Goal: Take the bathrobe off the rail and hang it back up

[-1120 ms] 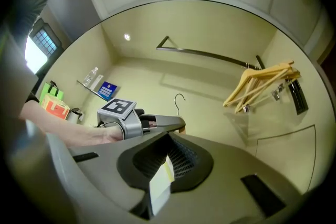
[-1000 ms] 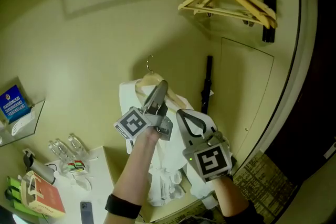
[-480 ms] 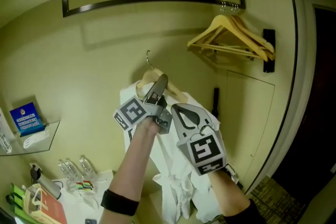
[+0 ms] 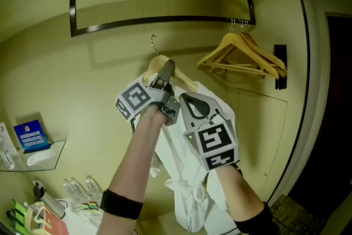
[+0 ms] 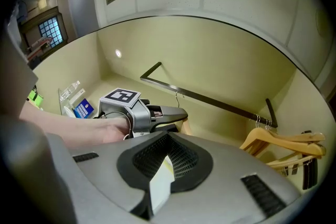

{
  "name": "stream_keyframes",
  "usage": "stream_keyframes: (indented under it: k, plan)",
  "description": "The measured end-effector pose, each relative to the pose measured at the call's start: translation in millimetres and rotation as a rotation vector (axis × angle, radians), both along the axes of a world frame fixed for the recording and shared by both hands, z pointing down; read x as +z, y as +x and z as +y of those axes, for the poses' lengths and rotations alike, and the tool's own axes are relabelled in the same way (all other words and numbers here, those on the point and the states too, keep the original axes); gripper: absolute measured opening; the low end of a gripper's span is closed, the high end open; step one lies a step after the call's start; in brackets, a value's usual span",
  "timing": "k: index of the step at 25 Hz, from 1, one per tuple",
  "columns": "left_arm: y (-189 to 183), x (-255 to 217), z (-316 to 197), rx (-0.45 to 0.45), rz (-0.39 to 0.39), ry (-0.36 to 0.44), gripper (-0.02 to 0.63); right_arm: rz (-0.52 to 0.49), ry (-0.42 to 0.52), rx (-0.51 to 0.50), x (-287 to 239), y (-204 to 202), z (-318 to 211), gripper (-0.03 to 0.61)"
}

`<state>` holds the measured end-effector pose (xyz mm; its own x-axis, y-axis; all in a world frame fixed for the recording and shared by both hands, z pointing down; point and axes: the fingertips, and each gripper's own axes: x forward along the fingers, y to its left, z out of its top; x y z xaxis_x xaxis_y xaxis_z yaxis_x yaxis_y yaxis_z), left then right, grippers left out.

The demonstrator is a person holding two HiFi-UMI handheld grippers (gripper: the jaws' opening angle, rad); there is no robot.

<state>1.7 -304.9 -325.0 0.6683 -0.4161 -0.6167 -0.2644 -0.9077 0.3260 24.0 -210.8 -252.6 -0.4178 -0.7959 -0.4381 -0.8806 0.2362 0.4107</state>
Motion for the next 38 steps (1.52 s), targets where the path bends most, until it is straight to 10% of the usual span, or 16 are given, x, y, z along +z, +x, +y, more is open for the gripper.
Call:
stream_keyframes:
  k: [14, 38]
  plan:
    - [-23.5, -92.9, -15.9, -0.069, 0.038, 0.016, 0.189, 0.000, 0.051, 0.018, -65.4, -0.8, -16.5, 0.025]
    - [-52.4, -64.6, -42.7, -0.161, 0.042, 0.023, 0.192, -0.003, -0.037, -0.011, -23.6, -15.9, -54.7, 0.025]
